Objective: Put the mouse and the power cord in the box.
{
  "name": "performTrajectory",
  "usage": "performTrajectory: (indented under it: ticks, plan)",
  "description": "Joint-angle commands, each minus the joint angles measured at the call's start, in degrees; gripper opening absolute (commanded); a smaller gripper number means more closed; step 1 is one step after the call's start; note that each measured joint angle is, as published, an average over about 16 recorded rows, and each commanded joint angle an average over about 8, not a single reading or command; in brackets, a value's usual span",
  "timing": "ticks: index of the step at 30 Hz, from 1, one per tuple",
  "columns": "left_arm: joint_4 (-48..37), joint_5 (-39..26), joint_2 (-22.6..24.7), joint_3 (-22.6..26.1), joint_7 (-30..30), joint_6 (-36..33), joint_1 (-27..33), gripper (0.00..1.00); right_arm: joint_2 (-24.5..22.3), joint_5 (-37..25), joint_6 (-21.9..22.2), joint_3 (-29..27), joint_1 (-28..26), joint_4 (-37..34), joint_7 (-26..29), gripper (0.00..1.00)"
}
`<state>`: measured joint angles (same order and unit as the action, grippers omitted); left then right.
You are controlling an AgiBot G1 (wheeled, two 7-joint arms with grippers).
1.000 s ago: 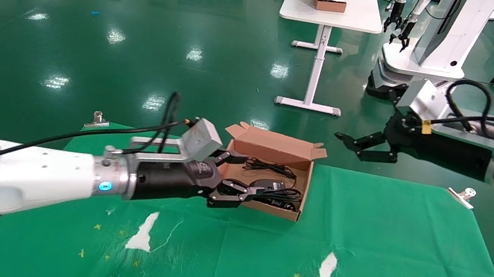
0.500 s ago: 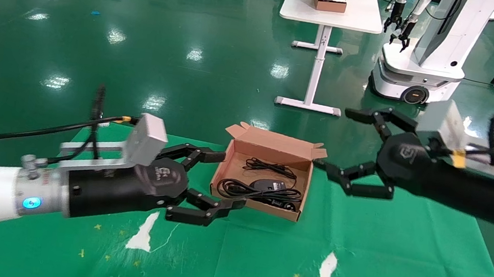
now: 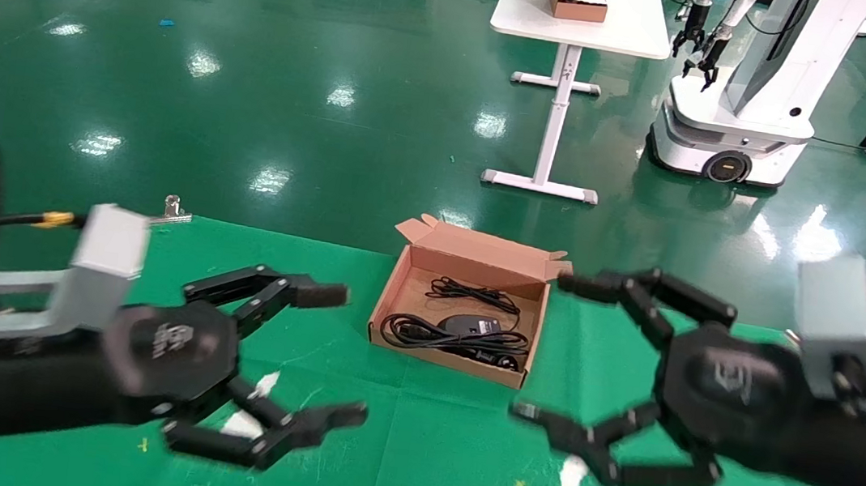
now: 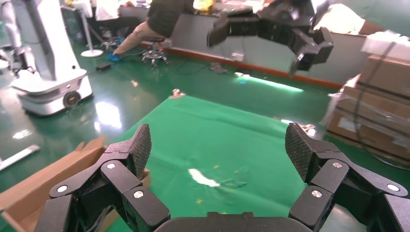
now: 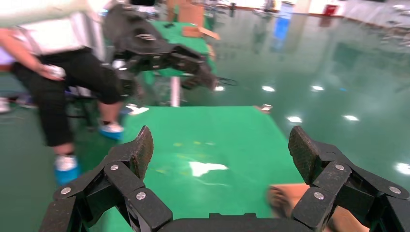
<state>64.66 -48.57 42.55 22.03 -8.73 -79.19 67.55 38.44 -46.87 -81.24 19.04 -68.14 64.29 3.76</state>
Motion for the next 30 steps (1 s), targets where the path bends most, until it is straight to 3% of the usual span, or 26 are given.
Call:
performTrajectory:
  ticks: [1,7,13,30]
  plan:
    - [1.7,1.3,-1.5,-1.2,-0.4,-1.3,-1.2,1.0,-0.8,1.2,-1.1,-0.7,1.6,2.3,1.7,1.0]
    - [6.7,5.1,-5.7,-4.5,-1.5,-4.9,-4.5,1.0,-3.0,4.4,-3.9,-2.6,5.7,8.1,6.1,1.0]
    - [10.1,7.6,-8.5,-6.8,-2.2,-7.4,-6.7,1.0,-3.7,5.5,-4.9,-3.3,7.2,10.4,7.2,1.0]
    - [9.3,7.1,-7.9,-6.3,-2.1,-6.8,-6.3,1.0,-3.5,5.3,-4.6,-3.1,6.8,9.7,7.1,1.0]
